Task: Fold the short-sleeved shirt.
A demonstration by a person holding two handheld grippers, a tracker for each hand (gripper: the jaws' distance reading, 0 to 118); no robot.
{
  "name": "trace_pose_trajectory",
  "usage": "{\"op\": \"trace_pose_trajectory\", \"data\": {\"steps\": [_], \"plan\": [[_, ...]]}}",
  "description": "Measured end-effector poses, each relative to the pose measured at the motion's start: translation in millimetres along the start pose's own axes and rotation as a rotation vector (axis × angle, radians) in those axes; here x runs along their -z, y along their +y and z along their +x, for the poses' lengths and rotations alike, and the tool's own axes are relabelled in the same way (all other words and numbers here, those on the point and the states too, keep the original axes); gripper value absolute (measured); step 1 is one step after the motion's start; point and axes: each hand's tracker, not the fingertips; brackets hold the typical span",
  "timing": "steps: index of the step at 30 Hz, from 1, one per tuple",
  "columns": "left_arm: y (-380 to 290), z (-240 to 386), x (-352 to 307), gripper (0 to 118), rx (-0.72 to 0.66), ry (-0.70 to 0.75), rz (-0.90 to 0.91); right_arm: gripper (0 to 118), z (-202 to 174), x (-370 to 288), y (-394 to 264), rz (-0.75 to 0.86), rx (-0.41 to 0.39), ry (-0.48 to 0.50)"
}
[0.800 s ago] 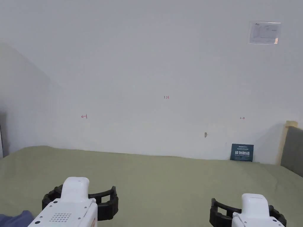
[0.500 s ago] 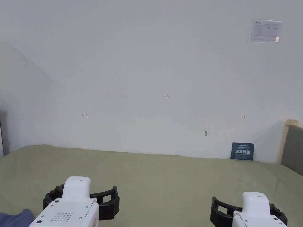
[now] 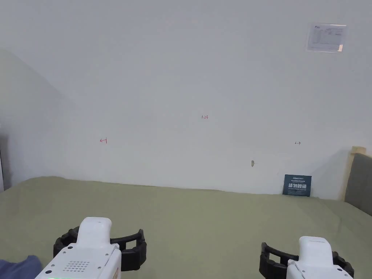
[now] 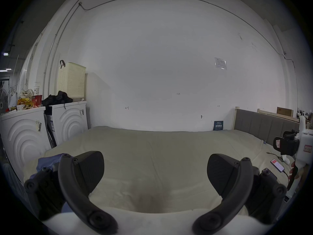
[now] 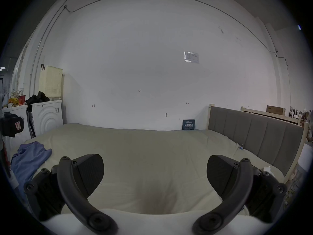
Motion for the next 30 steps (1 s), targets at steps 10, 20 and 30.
{"op": "trace_pose_trajectory", "data": {"steps": [10, 20, 30], "plan": [[-3.0, -0.3, -0.8, 118, 0.003, -0.014, 0.003, 118, 0.0, -2.0, -0.7, 0.004, 0.001, 0.004], [-1.0, -4.5, -0.7, 118, -0.001, 0.01, 0.001, 118, -2.3, -4.2, -3.1, 0.015, -0.014, 0.005], [-0.6, -5.9, -2.7, 118, -0.008, 0.012, 0.004, 118, -4.9, -5.6, -1.6, 0.013, -0.021, 0.012]]}}
